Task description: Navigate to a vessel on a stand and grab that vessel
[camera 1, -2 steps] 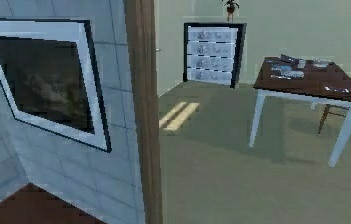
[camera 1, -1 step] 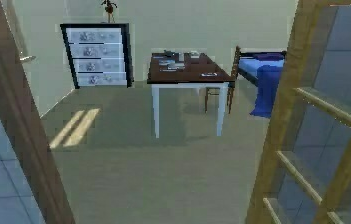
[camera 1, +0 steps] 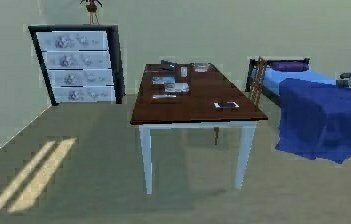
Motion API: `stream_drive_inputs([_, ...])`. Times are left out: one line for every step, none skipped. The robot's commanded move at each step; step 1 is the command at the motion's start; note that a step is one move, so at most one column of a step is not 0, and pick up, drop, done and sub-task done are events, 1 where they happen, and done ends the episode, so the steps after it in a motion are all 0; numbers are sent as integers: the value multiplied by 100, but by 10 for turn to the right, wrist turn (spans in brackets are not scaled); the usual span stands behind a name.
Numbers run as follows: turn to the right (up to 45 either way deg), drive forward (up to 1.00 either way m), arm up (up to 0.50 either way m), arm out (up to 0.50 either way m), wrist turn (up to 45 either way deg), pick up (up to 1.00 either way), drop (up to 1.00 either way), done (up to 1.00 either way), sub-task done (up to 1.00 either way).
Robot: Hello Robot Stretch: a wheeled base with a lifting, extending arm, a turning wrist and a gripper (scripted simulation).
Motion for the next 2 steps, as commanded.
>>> stream_drive_inputs([90,0,0,0,0,0,0,0,0])
stream_drive_inputs([0,45,0,0,0,0,0,0,0])
